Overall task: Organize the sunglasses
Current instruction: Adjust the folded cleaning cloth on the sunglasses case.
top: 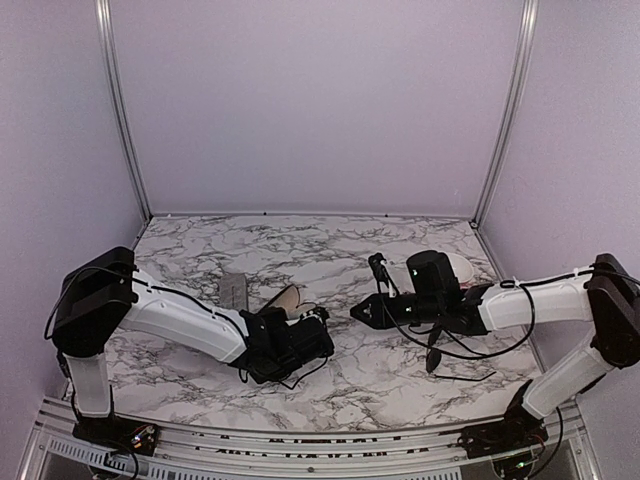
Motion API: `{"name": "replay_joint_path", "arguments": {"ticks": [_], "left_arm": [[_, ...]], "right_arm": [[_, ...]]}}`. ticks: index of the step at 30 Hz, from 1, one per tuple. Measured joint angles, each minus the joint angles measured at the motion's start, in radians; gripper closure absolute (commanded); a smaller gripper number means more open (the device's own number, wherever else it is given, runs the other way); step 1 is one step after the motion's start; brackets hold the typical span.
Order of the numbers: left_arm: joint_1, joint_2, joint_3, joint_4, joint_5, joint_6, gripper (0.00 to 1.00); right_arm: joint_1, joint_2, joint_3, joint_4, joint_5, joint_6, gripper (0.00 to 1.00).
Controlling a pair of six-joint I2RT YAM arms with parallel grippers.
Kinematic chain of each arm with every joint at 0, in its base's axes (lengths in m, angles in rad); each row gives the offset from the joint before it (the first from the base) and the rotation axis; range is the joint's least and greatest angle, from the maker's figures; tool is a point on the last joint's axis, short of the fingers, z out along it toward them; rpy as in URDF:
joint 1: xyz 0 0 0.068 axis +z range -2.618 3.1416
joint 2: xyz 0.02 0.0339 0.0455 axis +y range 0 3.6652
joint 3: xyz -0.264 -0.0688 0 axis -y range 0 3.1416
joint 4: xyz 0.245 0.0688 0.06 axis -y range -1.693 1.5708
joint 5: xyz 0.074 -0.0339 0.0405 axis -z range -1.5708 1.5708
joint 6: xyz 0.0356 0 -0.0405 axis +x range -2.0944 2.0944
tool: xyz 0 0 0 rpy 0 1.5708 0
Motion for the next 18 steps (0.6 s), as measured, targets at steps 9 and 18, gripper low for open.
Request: {"name": "replay_joint_path", "arguments": {"ticks": [9,18], "left_arm": [[-0.015,-0.003,-0.002,0.011,-0.038,0.026,0.6],[-0.01,-0.164,0.076,-0.043,0.094,-0.081,0.53]], "right_arm": [[0.0,0.013,0.018,-0.018,0.002,-0.02,0.78],[0.0,0.069,0.178,-0.085,0.003,-0.071,0.78]]}}
